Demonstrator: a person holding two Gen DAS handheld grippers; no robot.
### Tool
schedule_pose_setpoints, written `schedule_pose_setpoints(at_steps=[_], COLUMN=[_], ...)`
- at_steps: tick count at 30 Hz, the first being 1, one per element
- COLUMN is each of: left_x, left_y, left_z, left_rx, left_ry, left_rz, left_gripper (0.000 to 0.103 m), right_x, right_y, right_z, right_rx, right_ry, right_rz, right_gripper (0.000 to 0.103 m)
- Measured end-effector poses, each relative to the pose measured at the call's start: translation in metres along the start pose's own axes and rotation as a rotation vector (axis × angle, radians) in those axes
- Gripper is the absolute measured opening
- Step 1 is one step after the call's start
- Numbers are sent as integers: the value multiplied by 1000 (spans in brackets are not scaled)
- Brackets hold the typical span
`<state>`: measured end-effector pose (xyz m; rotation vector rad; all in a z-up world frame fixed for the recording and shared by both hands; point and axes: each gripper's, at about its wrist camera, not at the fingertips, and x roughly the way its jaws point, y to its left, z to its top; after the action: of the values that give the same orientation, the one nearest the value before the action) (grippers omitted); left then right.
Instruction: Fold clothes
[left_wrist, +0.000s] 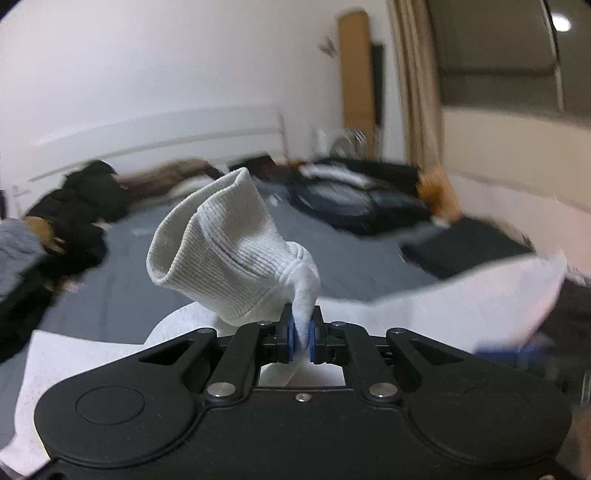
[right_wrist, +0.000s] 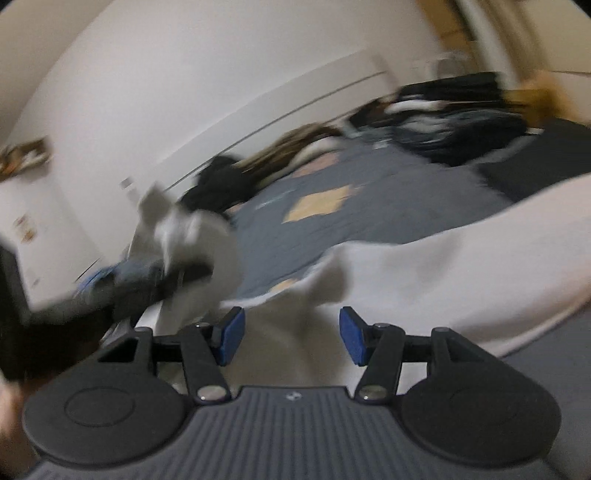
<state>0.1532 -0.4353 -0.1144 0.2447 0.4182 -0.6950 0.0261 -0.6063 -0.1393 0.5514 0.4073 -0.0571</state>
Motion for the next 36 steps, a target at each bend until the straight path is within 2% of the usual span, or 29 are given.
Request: schedule_pose_setpoints(at_steps=[1,3,4,5,6,7,10,14,17,20,22,24,26,30,34,36], left_x=[13,30,29,25,17,8,-16,-56,-75,-82,-85,-88,-87,-79,-65,-64], left_y=[-9,-26,-30,-34,-36,-38,-42,-12,25,62,81,95,106,124,122,124], left_z=[-5,-20,-29,-37,-43,-50,-67,-74,-78,-82,-87,-93,-98,-103,-123,-136], left_rx=[24,80,105,130,152,174,225,129,72,92,160,271,341,331,505,555], left_ry=[47,142,155,157,143,128,89,39,17,20,32,50,63,93,140,153], left_rz=[-2,-10,-25,-34,-34,-34,-35,-4,73,203,283,357,402,393,420,427], left_gripper=[11,23,37,57,66,71,71,71,71,71,71,71,71,68,68,68], right_x=[-1,-1,-1,-1,-1,-1,5,13,20,29,35,41,50,61,71,77], right_y=[-9,-23,-27,-31,-32,-34,-34,-31,-26,-20,-16,-11,-8,-5,-5,-5], right_z=[3,6,7,7,7,6,6,3,-5,-13,-18,-24,-29,-34,-35,-36], right_rx=[25,64,69,74,69,65,51,14,1,-14,-24,-34,-36,-40,-25,-24], right_ry=[-7,-14,-16,-18,-17,-15,0,22,49,85,108,132,154,162,156,154], right_rz=[-20,-45,-54,-62,-69,-75,-72,-74,-71,-68,-66,-64,-75,-112,-130,-143], right_gripper=[56,56,56,56,56,56,56,56,56,58,58,59,59,60,61,61])
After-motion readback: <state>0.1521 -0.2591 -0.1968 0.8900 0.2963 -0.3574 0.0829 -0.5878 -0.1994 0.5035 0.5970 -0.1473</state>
